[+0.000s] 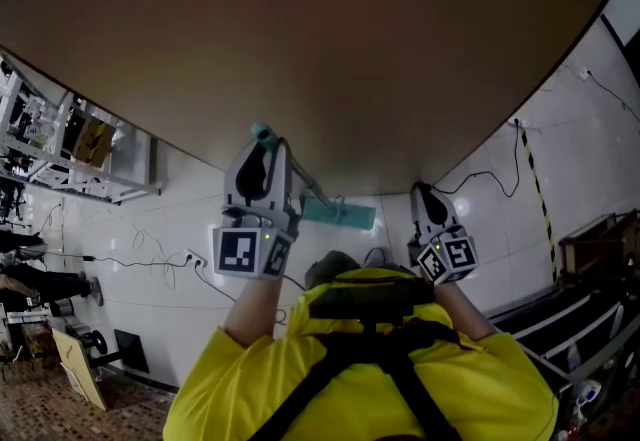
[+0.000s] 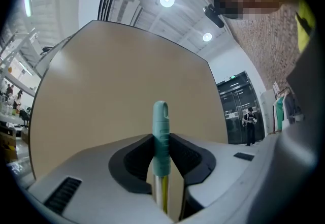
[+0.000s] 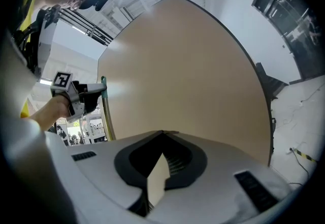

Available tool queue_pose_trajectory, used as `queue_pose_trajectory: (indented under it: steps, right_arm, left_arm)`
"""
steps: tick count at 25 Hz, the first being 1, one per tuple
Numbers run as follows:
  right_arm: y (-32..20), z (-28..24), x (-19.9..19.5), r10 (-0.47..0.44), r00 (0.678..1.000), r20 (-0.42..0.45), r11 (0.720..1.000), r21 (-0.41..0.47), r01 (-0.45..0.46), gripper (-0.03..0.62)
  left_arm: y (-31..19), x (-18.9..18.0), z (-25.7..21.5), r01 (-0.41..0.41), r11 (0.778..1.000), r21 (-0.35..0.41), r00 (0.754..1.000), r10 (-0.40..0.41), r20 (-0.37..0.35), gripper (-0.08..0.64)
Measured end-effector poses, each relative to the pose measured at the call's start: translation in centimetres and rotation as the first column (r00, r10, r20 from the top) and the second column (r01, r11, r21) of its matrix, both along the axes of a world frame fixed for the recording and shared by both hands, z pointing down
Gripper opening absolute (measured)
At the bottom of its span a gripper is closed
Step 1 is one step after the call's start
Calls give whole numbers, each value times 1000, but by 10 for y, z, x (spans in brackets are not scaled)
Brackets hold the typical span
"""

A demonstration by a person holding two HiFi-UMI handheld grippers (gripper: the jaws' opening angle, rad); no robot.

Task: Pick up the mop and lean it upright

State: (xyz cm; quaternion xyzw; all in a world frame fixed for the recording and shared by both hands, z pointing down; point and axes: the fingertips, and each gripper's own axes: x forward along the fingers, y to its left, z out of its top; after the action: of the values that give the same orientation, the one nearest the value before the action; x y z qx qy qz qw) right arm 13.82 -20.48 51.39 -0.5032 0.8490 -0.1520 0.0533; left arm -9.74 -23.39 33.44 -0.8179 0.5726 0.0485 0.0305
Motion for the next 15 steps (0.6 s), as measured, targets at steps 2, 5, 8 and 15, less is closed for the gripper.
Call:
queue_pose_trajectory:
  steps: [2, 5, 8, 15]
  right_arm:
    - [-2, 3, -6, -8, 1000, -3, 1000, -9, 8, 5]
    - [-2, 5, -13, -21, 1000, -4, 999, -25, 21, 6]
    - [-3, 9, -16, -34, 999, -3, 998, -45, 34, 6]
    - [-10, 17, -25, -45, 999, -21, 997, -66, 43, 6]
  left_arm:
    - [-11, -5, 30, 24, 998, -51, 999, -22, 25, 97]
    - [-24, -13, 95, 77, 983, -166, 996, -69, 49, 95]
    - [-27, -10, 165, 95, 963, -253, 995, -82, 64, 95]
    - [-44, -4, 280, 62, 923, -379, 998, -46, 52, 98]
